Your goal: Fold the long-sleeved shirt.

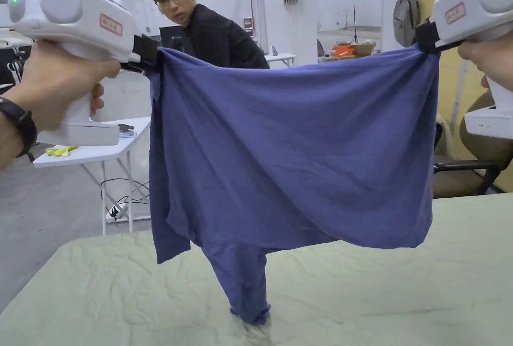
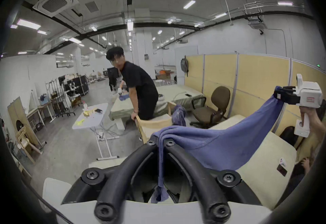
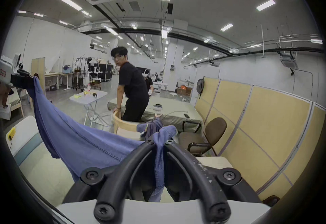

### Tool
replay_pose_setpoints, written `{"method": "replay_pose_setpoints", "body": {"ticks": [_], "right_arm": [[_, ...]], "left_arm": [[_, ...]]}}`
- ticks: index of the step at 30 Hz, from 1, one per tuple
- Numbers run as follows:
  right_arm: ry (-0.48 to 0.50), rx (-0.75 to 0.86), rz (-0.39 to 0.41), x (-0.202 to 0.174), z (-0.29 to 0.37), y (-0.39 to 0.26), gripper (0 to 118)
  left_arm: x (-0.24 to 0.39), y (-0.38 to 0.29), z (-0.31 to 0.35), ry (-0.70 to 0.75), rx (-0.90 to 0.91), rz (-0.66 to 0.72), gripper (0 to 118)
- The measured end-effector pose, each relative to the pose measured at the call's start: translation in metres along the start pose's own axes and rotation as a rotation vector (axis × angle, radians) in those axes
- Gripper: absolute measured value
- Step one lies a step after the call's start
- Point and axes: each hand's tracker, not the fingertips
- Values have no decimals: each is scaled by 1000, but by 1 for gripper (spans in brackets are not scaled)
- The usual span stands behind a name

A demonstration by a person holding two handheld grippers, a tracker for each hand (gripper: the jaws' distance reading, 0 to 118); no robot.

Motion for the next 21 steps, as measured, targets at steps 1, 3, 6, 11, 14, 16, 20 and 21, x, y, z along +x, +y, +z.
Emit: {"method": "replay_pose_setpoints", "body": {"ticks": [1,3,6,11,14,16,20,21], "right_arm": [[8,-15,2,-2,-1,-11,7],[18,-37,-3,-6,-2,-32,7],[47,-86,-24,-10,3,-64,7],[74,-152,3,-22,17,-115,7],[88,-186,-7,-27,25,-144,7],[103,-224,-37,-33,29,-168,7],[134,-283,-50,-45,38,-223,7],[138,-295,-72,-47,43,-238,7]], "left_arm": [[-1,-13,-4,-7,-11,-1,3],[0,-37,-9,-37,-51,9,3],[11,-75,-9,-77,-98,-27,3],[18,-132,3,-126,-144,60,3],[25,-163,11,-111,-172,56,3],[28,-187,18,-140,-194,115,3],[41,-241,37,-154,-214,149,3],[44,-256,42,-156,-234,165,3]]}}
